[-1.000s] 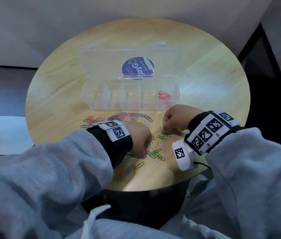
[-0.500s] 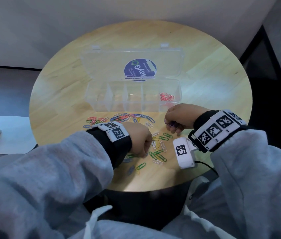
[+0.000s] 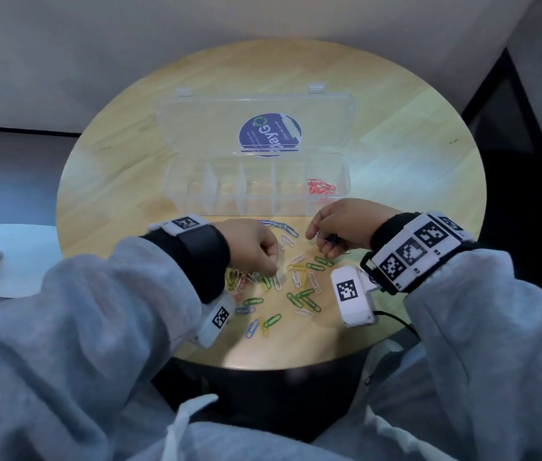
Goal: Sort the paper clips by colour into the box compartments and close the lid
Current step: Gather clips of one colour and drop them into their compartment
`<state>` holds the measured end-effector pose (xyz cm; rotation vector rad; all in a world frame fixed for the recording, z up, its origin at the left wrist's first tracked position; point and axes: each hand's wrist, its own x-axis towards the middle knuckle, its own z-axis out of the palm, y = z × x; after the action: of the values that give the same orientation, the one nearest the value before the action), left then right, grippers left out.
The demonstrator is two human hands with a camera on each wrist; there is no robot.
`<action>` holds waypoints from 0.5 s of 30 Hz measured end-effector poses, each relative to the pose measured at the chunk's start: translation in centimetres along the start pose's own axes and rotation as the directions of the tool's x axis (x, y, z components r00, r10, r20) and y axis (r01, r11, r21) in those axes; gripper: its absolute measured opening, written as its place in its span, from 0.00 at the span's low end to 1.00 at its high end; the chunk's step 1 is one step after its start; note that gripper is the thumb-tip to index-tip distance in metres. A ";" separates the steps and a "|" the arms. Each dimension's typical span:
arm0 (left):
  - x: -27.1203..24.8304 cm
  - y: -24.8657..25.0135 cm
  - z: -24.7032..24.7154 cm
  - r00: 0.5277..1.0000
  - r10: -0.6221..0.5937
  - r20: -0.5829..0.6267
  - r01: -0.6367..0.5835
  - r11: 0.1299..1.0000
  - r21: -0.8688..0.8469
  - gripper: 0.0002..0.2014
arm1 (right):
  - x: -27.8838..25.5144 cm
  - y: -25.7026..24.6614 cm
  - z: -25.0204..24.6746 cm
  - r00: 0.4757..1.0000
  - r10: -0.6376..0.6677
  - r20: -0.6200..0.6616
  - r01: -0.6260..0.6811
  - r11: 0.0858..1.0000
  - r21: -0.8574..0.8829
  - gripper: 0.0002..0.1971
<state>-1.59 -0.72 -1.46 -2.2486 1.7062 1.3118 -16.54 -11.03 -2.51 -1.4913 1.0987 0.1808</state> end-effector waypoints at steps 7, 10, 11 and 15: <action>-0.4 -0.8 -2.2 0.999 -0.030 -0.033 0.003 0.777 -0.630 0.14 | -0.1 -0.5 0.6 0.988 -0.107 -0.108 0.048 0.893 -0.447 0.07; -0.9 -0.8 -2.8 0.997 -0.035 -0.069 -0.028 0.668 -0.744 0.07 | -0.1 -0.7 1.2 0.974 -0.173 -0.144 0.077 0.858 -0.508 0.01; -1.0 -0.8 -2.9 0.996 -0.044 -0.081 -0.034 0.644 -0.764 0.07 | 0.1 -0.7 1.5 0.973 -0.177 -0.146 0.082 0.862 -0.501 0.03; -0.7 -1.5 -3.1 0.993 -0.078 -0.094 -0.019 0.660 -0.751 0.14 | 0.7 -1.0 2.4 0.971 -0.193 -0.142 0.085 0.831 -0.550 0.08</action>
<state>1.47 -1.06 0.34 -2.7626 1.2462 2.2450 -14.38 -9.56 -2.90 -2.1309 1.1387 0.2643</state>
